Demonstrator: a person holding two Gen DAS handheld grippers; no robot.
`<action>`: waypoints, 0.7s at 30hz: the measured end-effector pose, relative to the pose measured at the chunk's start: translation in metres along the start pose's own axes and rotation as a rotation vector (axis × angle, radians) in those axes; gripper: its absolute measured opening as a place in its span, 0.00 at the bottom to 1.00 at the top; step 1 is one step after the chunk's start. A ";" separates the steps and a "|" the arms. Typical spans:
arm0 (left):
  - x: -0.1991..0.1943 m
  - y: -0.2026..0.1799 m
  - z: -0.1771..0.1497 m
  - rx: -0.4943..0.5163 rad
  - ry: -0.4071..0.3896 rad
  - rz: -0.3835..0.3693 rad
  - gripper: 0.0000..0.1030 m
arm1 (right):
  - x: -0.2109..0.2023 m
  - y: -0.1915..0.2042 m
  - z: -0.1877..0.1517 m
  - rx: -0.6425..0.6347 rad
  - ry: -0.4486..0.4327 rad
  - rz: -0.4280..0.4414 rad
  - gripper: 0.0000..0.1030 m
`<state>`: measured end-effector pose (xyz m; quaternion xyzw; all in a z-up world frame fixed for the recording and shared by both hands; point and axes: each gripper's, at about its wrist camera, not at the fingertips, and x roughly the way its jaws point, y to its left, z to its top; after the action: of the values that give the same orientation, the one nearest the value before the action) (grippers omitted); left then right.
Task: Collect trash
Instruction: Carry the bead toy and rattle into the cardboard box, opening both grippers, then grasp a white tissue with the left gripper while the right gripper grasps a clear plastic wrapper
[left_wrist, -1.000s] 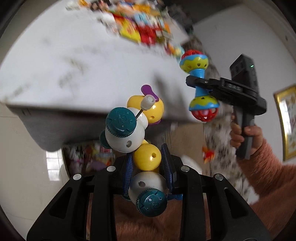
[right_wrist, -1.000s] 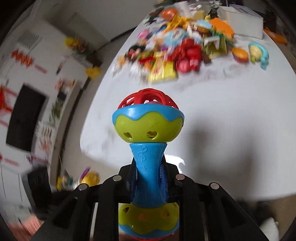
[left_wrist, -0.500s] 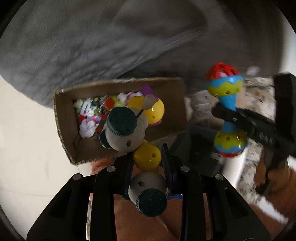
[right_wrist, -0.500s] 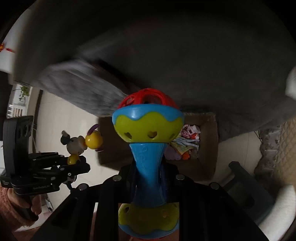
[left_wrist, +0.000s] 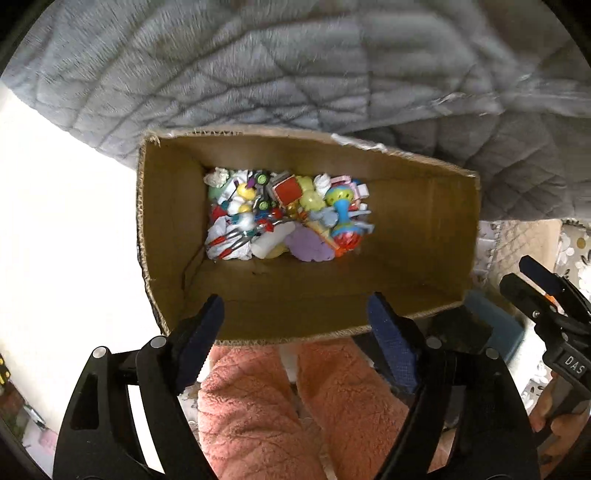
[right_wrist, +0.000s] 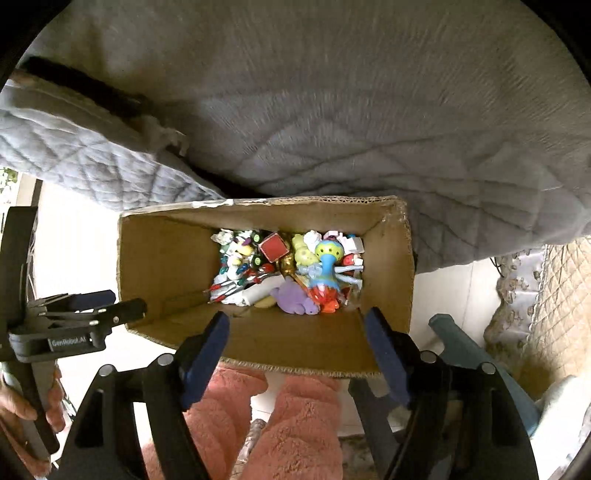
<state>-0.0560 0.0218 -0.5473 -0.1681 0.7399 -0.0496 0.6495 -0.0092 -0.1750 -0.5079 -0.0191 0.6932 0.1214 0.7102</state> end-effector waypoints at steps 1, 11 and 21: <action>-0.007 -0.001 -0.002 0.003 -0.006 0.019 0.76 | -0.008 0.000 0.000 -0.004 0.001 -0.002 0.77; -0.199 -0.034 -0.044 0.115 -0.254 0.085 0.76 | -0.187 0.027 0.001 -0.084 -0.203 0.113 0.81; -0.350 -0.075 0.049 0.130 -0.597 0.141 0.87 | -0.313 0.027 0.025 0.014 -0.500 0.178 0.87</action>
<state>0.0407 0.0682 -0.2024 -0.0817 0.5217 -0.0002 0.8492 0.0069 -0.1896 -0.1934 0.0774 0.4960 0.1797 0.8460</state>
